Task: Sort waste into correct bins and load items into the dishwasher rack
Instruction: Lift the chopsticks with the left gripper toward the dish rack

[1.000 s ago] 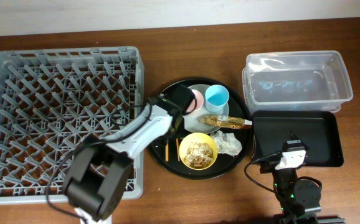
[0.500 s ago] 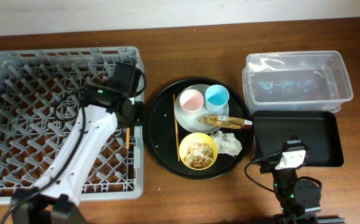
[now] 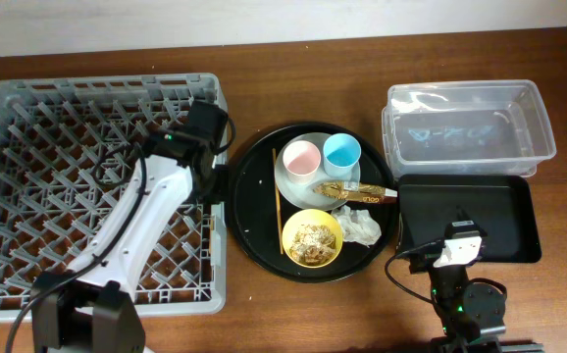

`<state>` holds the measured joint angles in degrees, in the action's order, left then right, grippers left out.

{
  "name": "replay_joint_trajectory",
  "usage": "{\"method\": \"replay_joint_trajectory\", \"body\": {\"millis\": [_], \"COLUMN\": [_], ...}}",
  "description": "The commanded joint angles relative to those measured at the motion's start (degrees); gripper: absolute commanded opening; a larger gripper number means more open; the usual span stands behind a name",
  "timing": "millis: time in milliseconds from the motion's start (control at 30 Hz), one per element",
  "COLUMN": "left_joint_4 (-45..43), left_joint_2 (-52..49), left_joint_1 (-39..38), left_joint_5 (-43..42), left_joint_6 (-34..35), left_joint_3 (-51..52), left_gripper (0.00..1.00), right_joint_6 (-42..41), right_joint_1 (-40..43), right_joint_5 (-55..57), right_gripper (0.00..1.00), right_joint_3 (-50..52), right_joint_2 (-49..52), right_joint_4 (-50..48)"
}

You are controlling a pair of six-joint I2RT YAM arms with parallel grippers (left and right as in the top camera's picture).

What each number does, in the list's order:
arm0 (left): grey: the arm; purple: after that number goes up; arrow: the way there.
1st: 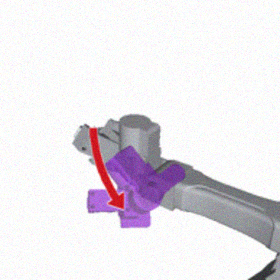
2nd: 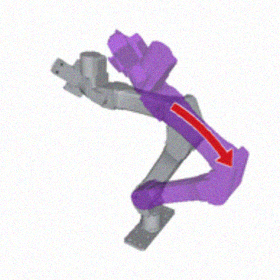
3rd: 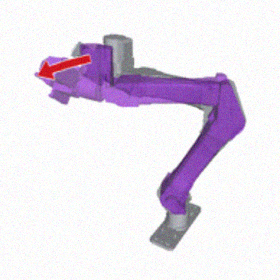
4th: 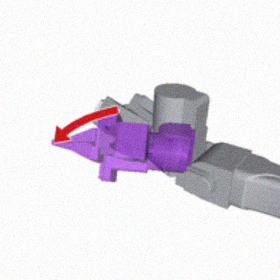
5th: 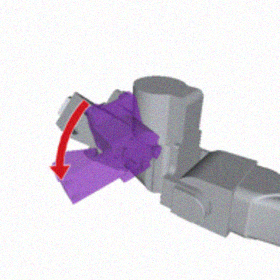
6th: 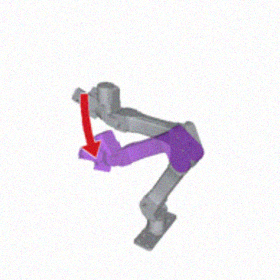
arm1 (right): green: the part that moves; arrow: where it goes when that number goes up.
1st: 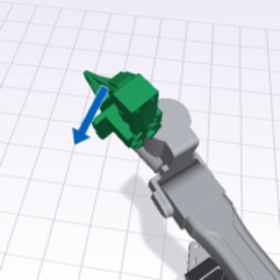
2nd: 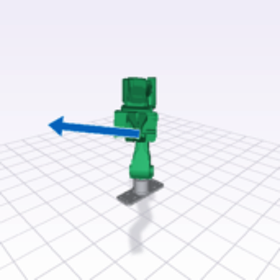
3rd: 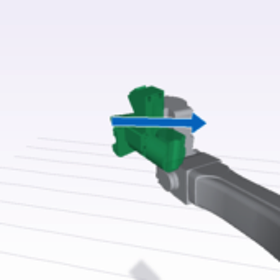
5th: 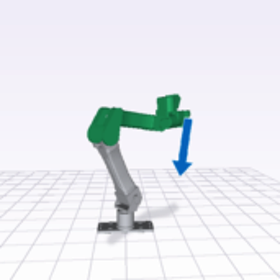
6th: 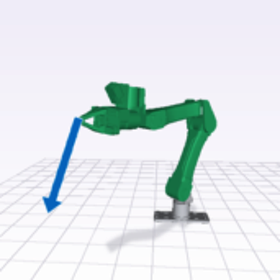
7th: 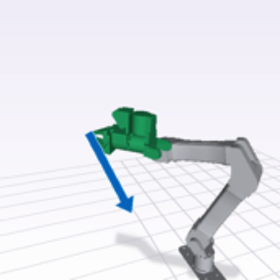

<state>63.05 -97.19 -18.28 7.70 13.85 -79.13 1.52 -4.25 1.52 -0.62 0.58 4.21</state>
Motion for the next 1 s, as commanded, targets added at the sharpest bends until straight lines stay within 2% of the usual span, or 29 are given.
{"method": "replay_joint_trajectory", "body": {"millis": [0,67,100,133,267,300,333,367,400,433,500,600,700,733,967], "left_joint_4": [2.6,2.1,1.9,1.9,2.0,1.9,1.3,0.6,-0.5,-1.4,-1.7,-1.7,-1.7,-1.7,-0.8], "left_joint_2": [3.2,5.1,6.1,6.6,6.1,6.1,6.1,6.1,6.1,6.1,6.1,6.0,5.6,4.9,-4.3], "left_joint_1": [0.1,0.1,0.1,0.1,-1.5,-2.4,-3.9,-5.3,-6.6,-8.3,-12.1,-17.0,-20.7,-21.6,-21.7], "left_joint_5": [-10.4,-21.0,-26.0,-32.0,-33.8,-33.5,-33.2,-33.2,-32.9,-31.7,-23.4,-12.4,-5.2,-4.5,-4.9], "left_joint_6": [-0.5,-0.5,-0.5,-0.5,-0.5,-0.5,-0.5,-0.5,-0.4,1.2,8.7,14.3,19.5,20.0,20.0], "left_joint_3": [-7.2,-8.5,-8.5,-8.5,-8.2,-8.2,-8.2,-8.2,-8.2,-8.1,-8.1,-8.1,-8.1,-8.1,-8.1], "left_gripper": [0.28,0.32,0.86,0.99,0.99,0.93,0.53,0.39,0.32,0.31,0.30,0.30,0.32,0.35,0.35], "right_joint_6": [0.0,0.0,0.0,0.0,0.0,0.0,0.0,0.0,0.0,0.0,0.0,0.0,0.0,0.0,0.0], "right_joint_1": [0.2,0.2,0.2,0.2,0.2,0.2,0.2,0.2,0.2,0.2,0.2,0.2,0.2,0.2,0.2], "right_joint_5": [0.7,0.7,0.7,0.7,0.7,0.7,0.7,0.7,0.7,0.7,0.7,0.7,0.7,0.7,0.7], "right_gripper": [0.99,0.99,0.99,0.99,0.99,0.99,0.99,0.99,0.99,0.99,0.99,0.99,0.99,0.99,0.99], "right_joint_3": [0.3,0.3,0.3,0.3,0.3,0.3,0.3,0.3,0.3,0.3,0.3,0.3,0.3,0.3,0.3], "right_joint_2": [-0.3,-0.3,-0.3,-0.3,-0.3,-0.3,-0.3,-0.3,-0.3,-0.3,-0.3,-0.3,-0.3,-0.3,-0.3], "right_joint_4": [0.3,0.3,0.3,0.3,0.3,0.3,0.3,0.3,0.3,0.3,0.3,0.3,0.3,0.3,0.3]}}
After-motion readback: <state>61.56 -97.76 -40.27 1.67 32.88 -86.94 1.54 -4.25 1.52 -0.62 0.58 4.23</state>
